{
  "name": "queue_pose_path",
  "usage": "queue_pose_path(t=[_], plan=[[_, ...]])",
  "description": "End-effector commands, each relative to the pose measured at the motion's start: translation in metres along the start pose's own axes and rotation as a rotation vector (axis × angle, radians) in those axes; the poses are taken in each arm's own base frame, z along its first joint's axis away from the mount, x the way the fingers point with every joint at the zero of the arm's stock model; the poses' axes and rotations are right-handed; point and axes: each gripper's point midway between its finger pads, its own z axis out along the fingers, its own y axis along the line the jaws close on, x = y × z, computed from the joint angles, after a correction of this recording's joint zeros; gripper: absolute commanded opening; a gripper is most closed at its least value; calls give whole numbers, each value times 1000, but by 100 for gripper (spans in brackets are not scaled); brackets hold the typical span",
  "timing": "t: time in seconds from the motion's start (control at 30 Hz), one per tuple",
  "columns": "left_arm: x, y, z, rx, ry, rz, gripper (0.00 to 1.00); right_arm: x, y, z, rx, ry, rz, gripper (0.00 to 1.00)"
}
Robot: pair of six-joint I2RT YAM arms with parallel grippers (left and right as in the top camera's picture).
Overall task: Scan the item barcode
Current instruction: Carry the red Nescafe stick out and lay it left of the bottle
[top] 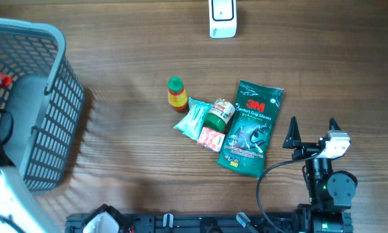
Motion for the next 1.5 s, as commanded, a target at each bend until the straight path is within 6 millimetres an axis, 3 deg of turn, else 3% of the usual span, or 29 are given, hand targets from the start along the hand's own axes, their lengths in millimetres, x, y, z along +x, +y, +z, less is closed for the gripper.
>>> queue_pose_path(t=[0.0, 0.1, 0.2, 0.23, 0.37, 0.57, 0.67, 0.83, 0.97, 1.13, 1.33, 1.47], plan=[[36, -84, -47, 353, 137, 87, 4, -1, 1, 0, -7, -6, 15, 99], [81, -126, -77, 526, 242, 235, 4, -1, 1, 0, -7, -6, 15, 100], [141, -135, -95, 576, 417, 369, 4, -1, 1, 0, -7, -6, 14, 100], [168, -119, -92, 487, 505, 387, 4, -1, 1, 0, -7, -6, 14, 100], [228, -73, -89, 285, 699, 464, 4, -1, 1, 0, -7, -6, 14, 100], [307, -26, -90, 210, 940, 533, 4, -1, 1, 0, -7, -6, 14, 100], [344, 13, -80, 70, 1027, 511, 4, -1, 1, 0, -7, -6, 14, 100], [381, 24, -74, 45, 1102, 551, 4, -1, 1, 0, -7, -6, 14, 100], [396, 37, -48, -105, 1028, 595, 4, -1, 1, 0, -7, -6, 14, 100], [435, 53, -25, -202, 1080, 617, 4, -1, 1, 0, -7, -6, 14, 100], [462, 71, -7, -270, 1117, 620, 4, -1, 1, 0, -7, -6, 14, 100], [465, 78, 0, -308, 1100, 625, 4, -1, 1, 0, -7, -6, 14, 100]])
